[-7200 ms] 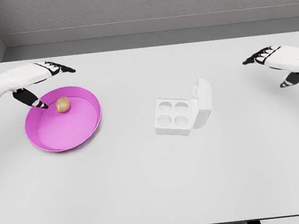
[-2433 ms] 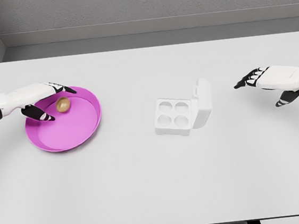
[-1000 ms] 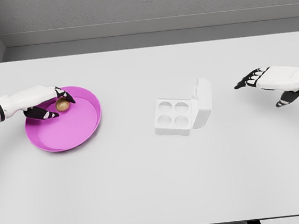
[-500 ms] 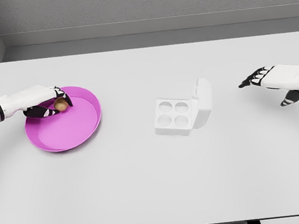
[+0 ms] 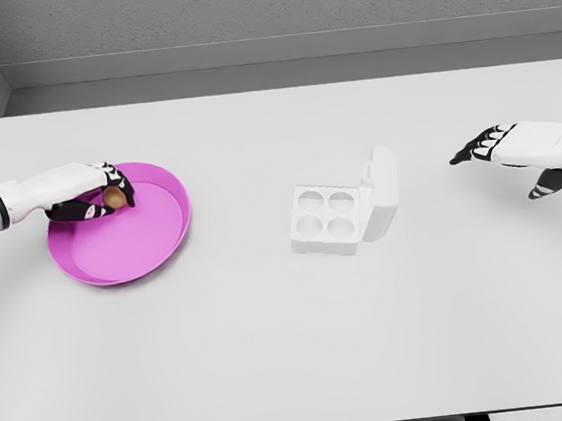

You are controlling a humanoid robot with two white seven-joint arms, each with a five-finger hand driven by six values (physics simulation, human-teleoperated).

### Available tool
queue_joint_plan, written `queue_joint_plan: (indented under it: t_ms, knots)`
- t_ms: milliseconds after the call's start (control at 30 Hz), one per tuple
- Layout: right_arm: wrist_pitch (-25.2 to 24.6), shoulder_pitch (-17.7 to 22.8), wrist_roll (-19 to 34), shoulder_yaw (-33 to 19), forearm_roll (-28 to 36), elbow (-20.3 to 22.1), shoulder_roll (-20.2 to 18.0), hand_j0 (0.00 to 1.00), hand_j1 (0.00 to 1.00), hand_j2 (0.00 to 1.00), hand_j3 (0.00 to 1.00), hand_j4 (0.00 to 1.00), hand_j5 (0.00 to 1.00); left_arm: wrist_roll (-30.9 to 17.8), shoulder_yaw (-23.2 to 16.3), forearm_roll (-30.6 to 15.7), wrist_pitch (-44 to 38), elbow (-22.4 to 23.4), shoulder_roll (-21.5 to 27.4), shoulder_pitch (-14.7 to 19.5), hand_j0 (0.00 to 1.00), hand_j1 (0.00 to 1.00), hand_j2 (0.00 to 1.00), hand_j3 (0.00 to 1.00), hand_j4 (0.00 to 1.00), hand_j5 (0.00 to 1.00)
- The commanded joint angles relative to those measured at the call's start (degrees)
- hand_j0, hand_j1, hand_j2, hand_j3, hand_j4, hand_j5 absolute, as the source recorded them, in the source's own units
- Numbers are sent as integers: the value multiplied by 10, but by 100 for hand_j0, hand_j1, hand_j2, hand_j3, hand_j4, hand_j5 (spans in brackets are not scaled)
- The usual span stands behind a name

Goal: Pack egg into the box and close the box lid

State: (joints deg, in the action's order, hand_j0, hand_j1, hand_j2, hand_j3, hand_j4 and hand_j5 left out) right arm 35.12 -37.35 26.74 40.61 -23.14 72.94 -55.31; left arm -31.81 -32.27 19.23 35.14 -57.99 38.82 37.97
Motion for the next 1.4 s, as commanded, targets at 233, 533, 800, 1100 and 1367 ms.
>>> queue_joint_plan:
  t_ms: [233,533,800,1100,1367]
  knots:
    - [-1,0,0,0,3,-1,0,100,100,100,100,100,100,3,5,-4,-1,-34,0,-3,46,46,46,46,46,46]
    - [-1,0,0,-1,3,-1,-1,100,100,100,100,100,100,5,6,-11,-1,-79,3,-12,46,46,46,46,46,46]
    - [-1,0,-2,-1,3,0,-1,100,100,100,100,100,100,7,7,-15,-1,-125,7,-24,46,46,46,46,46,46]
    - [-1,-1,-3,-1,3,-2,-1,100,100,100,100,100,100,7,7,-15,-1,-154,6,-29,46,46,46,46,46,46]
    - [-1,-1,-3,-1,3,-3,-1,100,100,100,100,100,100,7,7,-15,-1,-173,1,-32,46,46,46,46,46,46]
